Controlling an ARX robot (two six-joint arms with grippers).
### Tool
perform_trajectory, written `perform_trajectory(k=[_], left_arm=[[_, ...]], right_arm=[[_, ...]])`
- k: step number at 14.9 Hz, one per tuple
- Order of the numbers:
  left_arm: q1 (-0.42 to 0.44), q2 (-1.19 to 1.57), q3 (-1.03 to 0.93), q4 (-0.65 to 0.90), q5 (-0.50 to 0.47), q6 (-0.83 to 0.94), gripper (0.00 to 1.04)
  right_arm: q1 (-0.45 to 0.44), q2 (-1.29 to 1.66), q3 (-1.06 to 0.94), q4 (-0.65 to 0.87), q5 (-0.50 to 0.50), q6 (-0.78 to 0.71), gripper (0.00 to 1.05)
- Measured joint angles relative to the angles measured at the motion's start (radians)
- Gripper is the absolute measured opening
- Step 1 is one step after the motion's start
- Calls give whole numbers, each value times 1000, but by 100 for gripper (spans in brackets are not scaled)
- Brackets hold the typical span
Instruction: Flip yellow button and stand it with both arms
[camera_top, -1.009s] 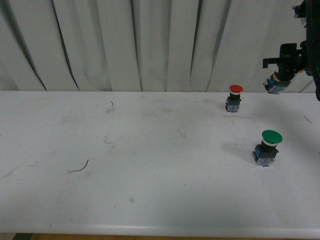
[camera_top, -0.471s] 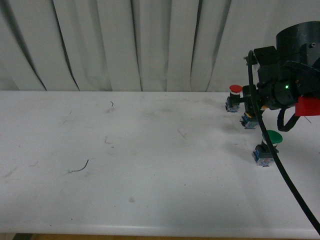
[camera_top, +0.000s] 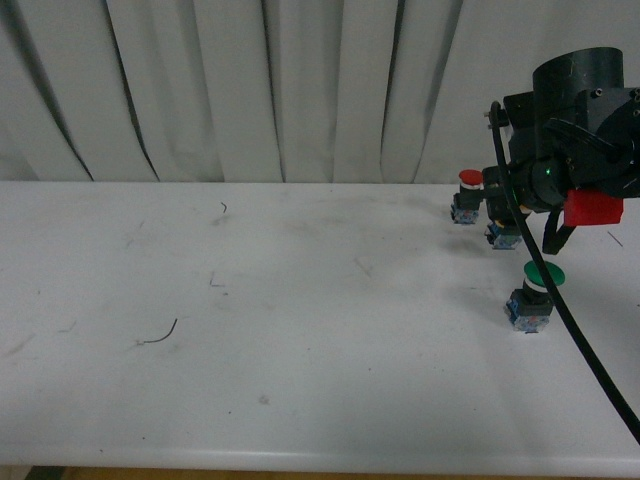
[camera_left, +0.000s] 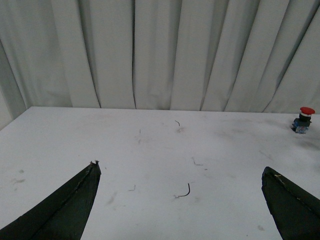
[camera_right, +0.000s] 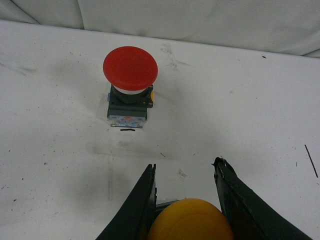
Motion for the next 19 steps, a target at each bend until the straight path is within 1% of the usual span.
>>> perform_trajectory(k=[6, 14, 15, 16, 17, 18, 19], left_arm=[[0, 0, 0, 0, 0, 0, 98], [0, 0, 0, 0, 0, 0, 98], [0, 0, 0, 0, 0, 0, 98], [0, 0, 0, 0, 0, 0, 98], [0, 0, 0, 0, 0, 0, 98], [0, 0, 0, 0, 0, 0, 98], [0, 0, 0, 0, 0, 0, 98]], right_arm=[[19, 35, 16, -4, 6, -15, 33], [18, 57, 25, -16, 16, -34, 33], [18, 57, 25, -12, 18, -40, 39], [16, 57, 25, -9, 18, -41, 50], [13, 57, 25, -8, 18, -41, 58], [11, 57, 25, -8, 18, -42, 69], [10, 57, 25, -5, 18, -42, 76]])
